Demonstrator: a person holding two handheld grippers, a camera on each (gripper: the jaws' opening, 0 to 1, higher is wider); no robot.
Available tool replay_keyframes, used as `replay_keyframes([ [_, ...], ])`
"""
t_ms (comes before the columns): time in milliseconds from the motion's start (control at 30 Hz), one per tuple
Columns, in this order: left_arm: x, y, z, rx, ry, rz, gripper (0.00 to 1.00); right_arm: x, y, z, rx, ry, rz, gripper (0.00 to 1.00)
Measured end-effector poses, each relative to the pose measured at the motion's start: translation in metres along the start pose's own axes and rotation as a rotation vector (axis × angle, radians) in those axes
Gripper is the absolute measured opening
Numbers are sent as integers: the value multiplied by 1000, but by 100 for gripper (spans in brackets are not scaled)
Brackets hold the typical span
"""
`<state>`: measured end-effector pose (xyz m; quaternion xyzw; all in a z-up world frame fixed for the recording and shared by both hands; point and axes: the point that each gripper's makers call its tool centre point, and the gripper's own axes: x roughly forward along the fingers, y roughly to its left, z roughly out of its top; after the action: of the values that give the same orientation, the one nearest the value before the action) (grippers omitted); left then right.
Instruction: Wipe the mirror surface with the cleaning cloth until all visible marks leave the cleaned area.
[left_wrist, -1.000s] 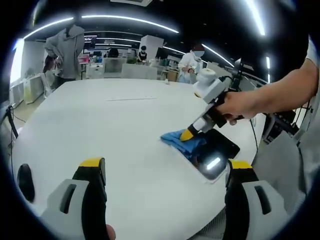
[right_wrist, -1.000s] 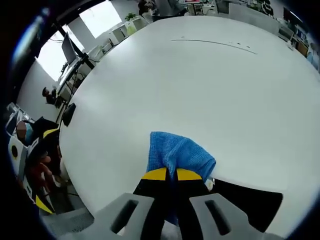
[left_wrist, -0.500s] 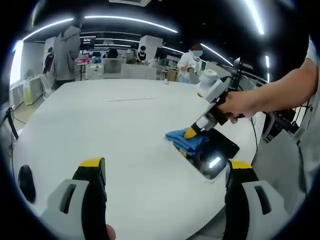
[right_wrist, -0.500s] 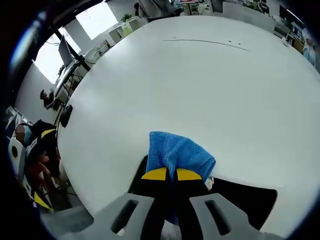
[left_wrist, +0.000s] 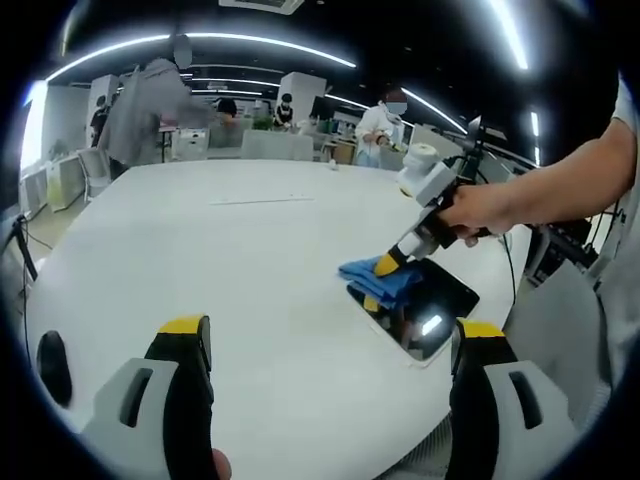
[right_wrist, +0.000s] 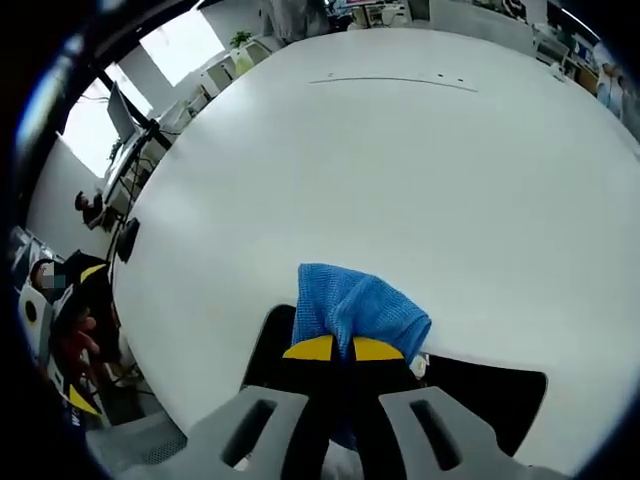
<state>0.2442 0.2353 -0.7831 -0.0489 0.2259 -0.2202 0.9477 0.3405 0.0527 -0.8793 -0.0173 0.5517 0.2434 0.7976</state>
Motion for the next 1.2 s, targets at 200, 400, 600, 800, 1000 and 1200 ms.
replay_keyframes([
  [200, -1, -3, 3, 5, -3, 1, 99, -1, 0, -1, 5, -12, -7, 0],
  [400, -2, -6, 7, 3, -11, 3, 99, -3, 3, -8, 9, -1, -8, 0],
  [600, -3, -11, 8, 6, -11, 0, 99, -7, 5, -17, 12, 7, -6, 0],
  [800, -4, -11, 10, 15, -10, -1, 99, -10, 8, -27, 16, 7, -3, 0],
  [1000, -4, -11, 9, 23, -7, -4, 99, -13, 12, -37, 19, 7, 4, 0],
  [1200, -6, -14, 12, 27, -8, -5, 99, -16, 16, -47, 26, 10, 7, 0],
])
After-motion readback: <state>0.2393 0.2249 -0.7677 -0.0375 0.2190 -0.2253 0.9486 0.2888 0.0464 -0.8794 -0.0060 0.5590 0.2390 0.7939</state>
